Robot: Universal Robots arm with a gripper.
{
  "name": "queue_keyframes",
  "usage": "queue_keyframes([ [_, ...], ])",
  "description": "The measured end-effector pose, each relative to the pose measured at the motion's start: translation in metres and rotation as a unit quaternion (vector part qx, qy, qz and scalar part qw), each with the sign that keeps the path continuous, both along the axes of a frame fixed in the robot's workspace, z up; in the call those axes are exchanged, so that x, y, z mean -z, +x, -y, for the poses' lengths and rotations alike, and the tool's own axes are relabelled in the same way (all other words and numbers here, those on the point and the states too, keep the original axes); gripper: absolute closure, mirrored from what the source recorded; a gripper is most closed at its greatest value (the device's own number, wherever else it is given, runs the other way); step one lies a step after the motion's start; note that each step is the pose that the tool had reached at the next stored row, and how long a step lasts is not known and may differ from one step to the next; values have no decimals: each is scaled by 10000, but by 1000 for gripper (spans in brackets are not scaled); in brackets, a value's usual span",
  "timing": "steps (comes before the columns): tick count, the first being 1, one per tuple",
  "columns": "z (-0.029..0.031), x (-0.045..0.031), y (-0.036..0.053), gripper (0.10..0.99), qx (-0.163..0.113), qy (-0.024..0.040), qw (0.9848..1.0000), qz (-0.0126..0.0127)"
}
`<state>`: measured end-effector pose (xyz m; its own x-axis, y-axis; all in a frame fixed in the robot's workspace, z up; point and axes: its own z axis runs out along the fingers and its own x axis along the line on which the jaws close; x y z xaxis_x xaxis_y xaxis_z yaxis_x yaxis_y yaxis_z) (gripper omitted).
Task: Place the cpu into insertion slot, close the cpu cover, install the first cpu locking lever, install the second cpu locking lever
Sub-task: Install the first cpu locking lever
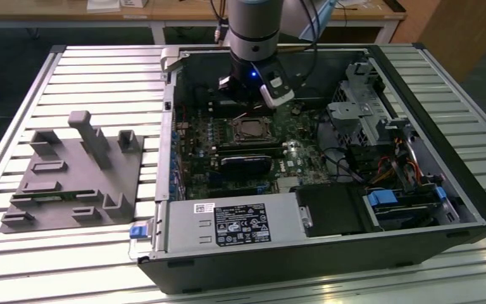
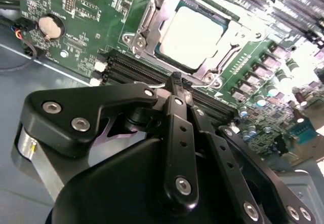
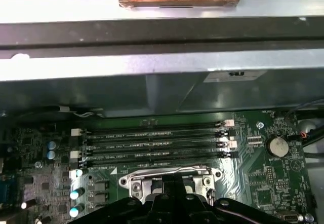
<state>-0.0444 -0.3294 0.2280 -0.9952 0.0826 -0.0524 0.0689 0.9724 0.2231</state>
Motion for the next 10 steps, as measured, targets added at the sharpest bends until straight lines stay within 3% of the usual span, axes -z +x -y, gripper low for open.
queue_keyframes([
  [10, -126, 94, 19, 980, 46, 0, 10000, 0],
])
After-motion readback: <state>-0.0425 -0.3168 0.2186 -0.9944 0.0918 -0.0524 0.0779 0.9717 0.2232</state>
